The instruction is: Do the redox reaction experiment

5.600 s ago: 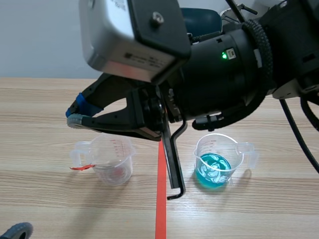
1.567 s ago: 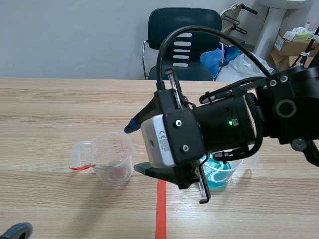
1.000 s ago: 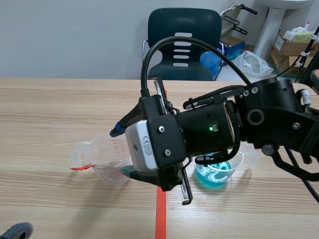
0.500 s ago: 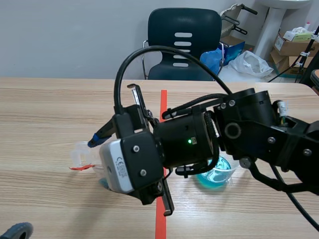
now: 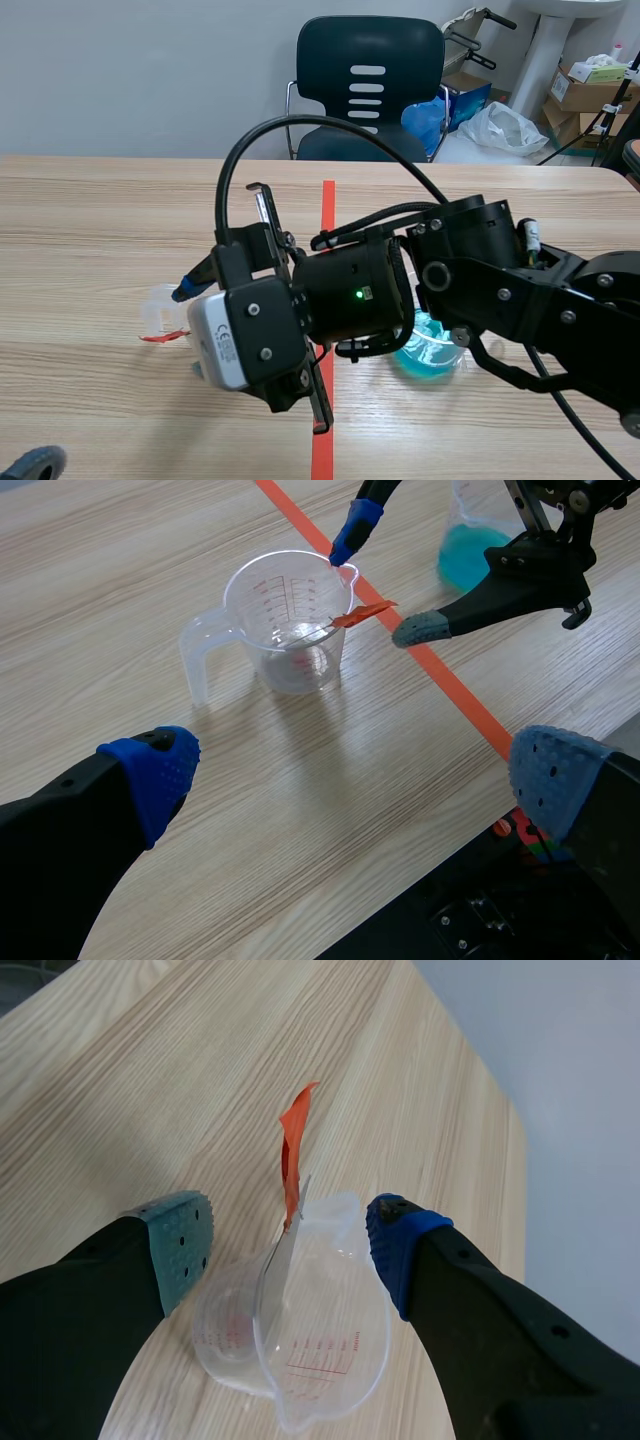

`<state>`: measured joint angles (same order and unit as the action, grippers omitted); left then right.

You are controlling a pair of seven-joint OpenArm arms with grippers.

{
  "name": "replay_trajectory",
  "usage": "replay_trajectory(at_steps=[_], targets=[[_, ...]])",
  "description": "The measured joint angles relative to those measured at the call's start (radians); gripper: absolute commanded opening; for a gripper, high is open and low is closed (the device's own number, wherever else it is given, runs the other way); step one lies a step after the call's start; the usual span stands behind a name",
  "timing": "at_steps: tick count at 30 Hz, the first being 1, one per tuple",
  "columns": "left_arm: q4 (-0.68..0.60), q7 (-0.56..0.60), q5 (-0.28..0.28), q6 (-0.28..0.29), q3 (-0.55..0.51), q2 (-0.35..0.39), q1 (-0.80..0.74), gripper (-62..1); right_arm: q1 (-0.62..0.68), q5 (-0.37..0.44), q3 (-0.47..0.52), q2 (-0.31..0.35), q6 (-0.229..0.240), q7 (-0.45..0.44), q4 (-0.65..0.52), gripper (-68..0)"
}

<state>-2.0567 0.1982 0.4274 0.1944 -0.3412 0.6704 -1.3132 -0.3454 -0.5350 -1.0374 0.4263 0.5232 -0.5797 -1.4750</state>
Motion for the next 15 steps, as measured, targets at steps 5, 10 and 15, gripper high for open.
replay_trajectory(at_steps=[5,10,15], targets=[[0.0,0.0,0.0,0.0,0.0,0.0,0.0,1.4,0.0,0.0,0.0,-0.019,0.0,0.0,0.0,-34.1],[0.0,0.0,0.0,0.0,0.0,0.0,0.0,1.4,0.0,0.0,0.0,-0.019,0.0,0.0,0.0,-38.2],[0.0,0.0,0.0,0.0,0.0,0.0,0.0,1.4,0.0,0.0,0.0,-0.019,0.0,0.0,0.0,-49.4]])
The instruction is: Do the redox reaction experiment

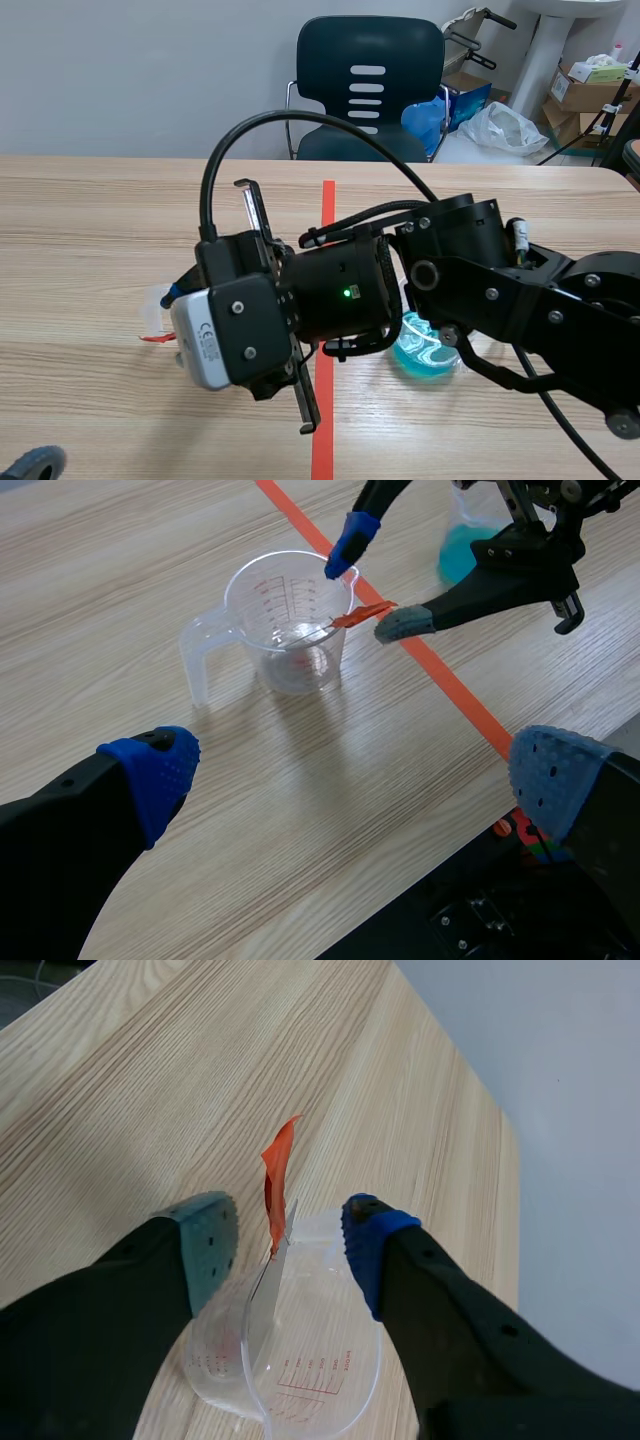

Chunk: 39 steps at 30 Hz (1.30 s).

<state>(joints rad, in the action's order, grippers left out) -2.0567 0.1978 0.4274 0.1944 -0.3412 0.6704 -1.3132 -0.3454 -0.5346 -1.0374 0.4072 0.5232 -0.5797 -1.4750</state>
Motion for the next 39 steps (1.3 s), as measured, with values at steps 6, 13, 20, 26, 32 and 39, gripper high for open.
replay_trajectory(at_steps=[6,13,20,26,32,39], targets=[[0.0,0.0,0.0,0.0,0.0,0.0,0.0,1.4,0.0,0.0,0.0,0.0,0.0,0.0,0.0,-59.8],[0.0,0.0,0.0,0.0,0.0,0.0,0.0,1.4,0.0,0.0,0.0,0.0,-0.001,0.0,0.0,-66.2],[0.0,0.0,0.0,0.0,0.0,0.0,0.0,1.4,0.0,0.0,0.0,0.0,-0.007,-0.001,0.0,-66.7],[0.0,0.0,0.0,0.0,0.0,0.0,0.0,1.4,0.0,0.063,0.0,0.0,-0.007,-0.003,0.0,-66.7],[0.0,0.0,0.0,0.0,0.0,0.0,0.0,1.4,0.0,0.194,0.027,0.001,-0.007,0.005,0.0,-66.7],[0.0,0.0,0.0,0.0,0.0,0.0,0.0,1.4,0.0,0.305,0.039,0.043,0.0,0.023,0.0,-66.7]])
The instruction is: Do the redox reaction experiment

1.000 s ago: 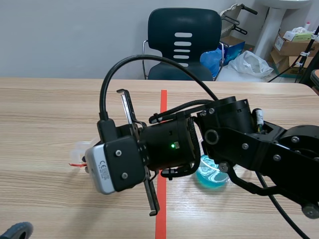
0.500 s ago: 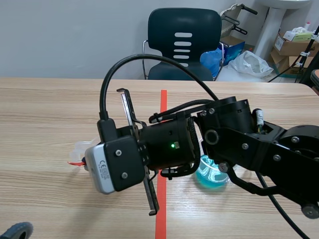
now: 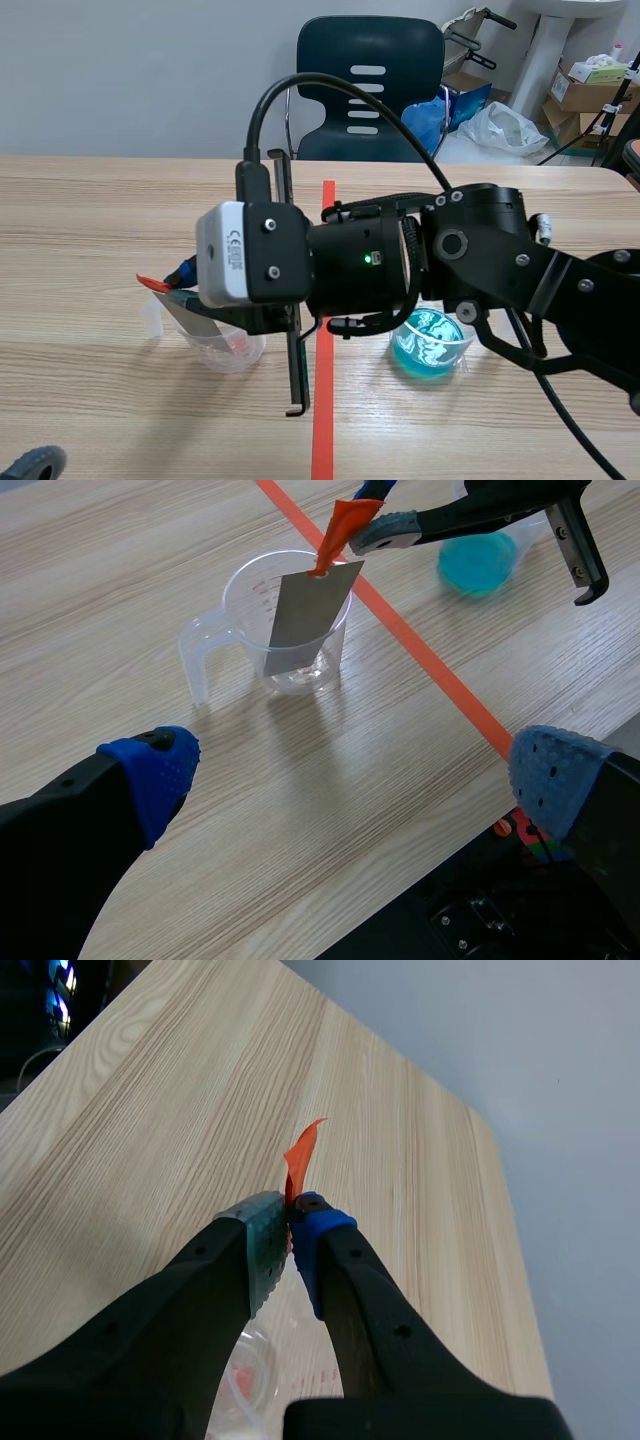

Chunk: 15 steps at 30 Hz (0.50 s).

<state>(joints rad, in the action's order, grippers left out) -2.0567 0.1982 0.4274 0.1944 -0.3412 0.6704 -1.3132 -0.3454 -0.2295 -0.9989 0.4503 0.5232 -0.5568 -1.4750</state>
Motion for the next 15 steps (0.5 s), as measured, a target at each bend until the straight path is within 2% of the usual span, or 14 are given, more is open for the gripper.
replay_trajectory(at_steps=[15], targets=[[0.0,0.0,-0.004,0.0,0.0,0.0,0.0,1.4,-0.046,0.354,0.01,0.113,-0.004,0.003,0.0,-66.7]])
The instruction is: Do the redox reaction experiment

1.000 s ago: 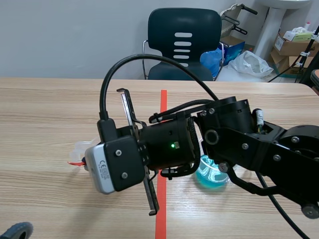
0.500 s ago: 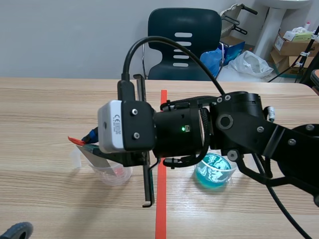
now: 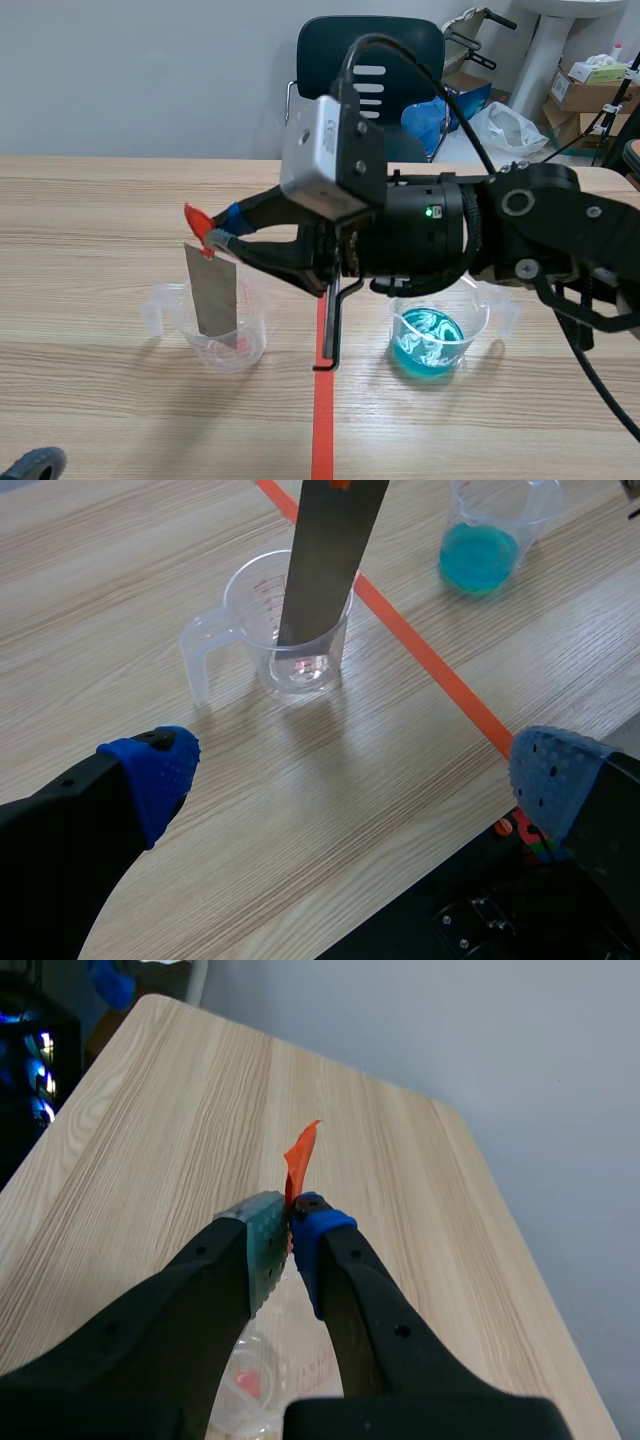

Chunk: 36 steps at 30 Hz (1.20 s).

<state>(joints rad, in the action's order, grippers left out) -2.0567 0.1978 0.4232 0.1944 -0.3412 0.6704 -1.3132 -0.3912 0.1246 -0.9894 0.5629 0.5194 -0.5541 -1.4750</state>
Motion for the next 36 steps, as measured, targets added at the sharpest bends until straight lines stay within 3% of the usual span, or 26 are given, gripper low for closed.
replay_trajectory(at_steps=[10,16,22,36], targets=[[0.0,0.0,0.0,0.0,0.0,0.0,0.0,1.4,-0.044,0.177,0.013,0.031,0.001,0.013,-0.001,-66.6],[0.0,0.0,0.0,0.0,0.0,0.0,0.0,1.4,-0.048,0.293,0.014,0.067,0.011,0.097,-0.06,-66.6],[0.0,0.0,0.0,0.0,0.0,0.0,0.0,1.4,-0.048,0.358,0.026,0.113,0.012,0.148,-0.145,-66.7],[0.0,0.0,-0.002,0.0,0.0,0.0,0.0,1.4,-0.049,0.581,0.117,0.137,0.009,0.296,-0.215,-66.7]])
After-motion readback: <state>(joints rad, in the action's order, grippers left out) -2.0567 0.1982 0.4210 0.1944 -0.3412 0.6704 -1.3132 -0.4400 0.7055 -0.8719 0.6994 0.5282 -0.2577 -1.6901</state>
